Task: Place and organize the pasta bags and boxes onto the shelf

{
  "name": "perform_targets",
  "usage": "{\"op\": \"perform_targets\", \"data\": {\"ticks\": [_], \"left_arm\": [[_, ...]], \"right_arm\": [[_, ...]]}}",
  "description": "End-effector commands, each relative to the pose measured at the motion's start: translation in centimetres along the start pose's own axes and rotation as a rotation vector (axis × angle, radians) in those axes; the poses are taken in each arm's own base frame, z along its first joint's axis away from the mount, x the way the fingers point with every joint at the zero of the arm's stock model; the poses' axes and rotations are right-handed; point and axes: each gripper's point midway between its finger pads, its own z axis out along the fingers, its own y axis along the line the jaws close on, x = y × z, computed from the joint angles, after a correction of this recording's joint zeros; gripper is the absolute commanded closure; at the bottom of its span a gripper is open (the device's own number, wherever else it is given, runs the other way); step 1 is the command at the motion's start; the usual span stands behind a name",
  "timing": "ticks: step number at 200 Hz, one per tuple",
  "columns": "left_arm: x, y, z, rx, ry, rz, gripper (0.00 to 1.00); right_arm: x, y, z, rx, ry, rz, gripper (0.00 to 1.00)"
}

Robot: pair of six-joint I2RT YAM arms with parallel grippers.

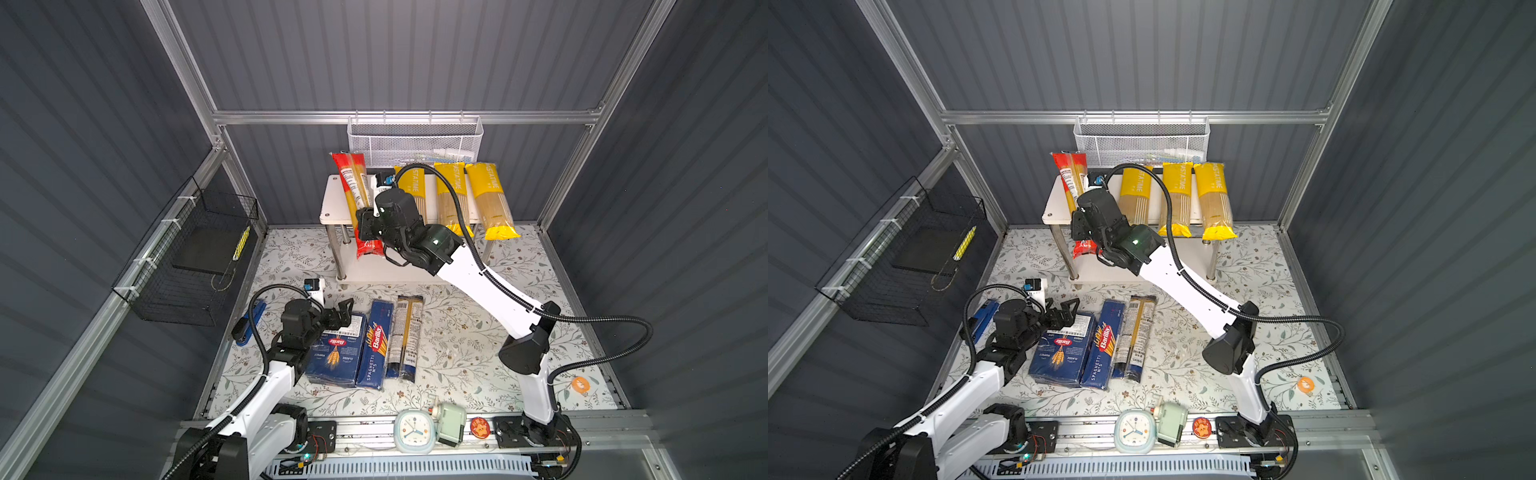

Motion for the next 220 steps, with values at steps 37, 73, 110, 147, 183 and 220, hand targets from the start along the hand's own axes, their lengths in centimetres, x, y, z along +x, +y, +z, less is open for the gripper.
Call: {"op": "perform_targets", "data": {"ticks": [37,73,110,147,183,220], "left_arm": [[-0.1,-0.7,0.0,0.035,-0.011,-0.006,0.01],[-0.1,-0.6,-0.1,0.034,-0.011,-0.005,0.01],[-0.1,-0.6,-0.1,0.028,-0.01,-0.006,0.01],[-0.2,-0.7,-0.2,0.032,-0.013,-0.006,0.01],[-0.1,-0.6,-0.1,0.03,-0.01,-0.007,0.01],[-0.2,-0.6,-0.2,0.025,-0.01,-0.002,0.01]], "right_arm": [[-7.9,1.3,-1.1,-0.104,-0.253,0.123,0.76],[-8.1,0.4,-0.2,-0.096,-0.265,0.15,0.74],[-8.5,-0.4,0.4,-0.095,-0.283,0.173,0.72],[-8.7,-1.4,0.9,-0.083,-0.287,0.194,0.61],[-8.7,-1.5,1.1,-0.085,-0.292,0.188,0.53],[-8.8,-0.5,0.5,-0.131,-0.273,0.166,0.46]]}}
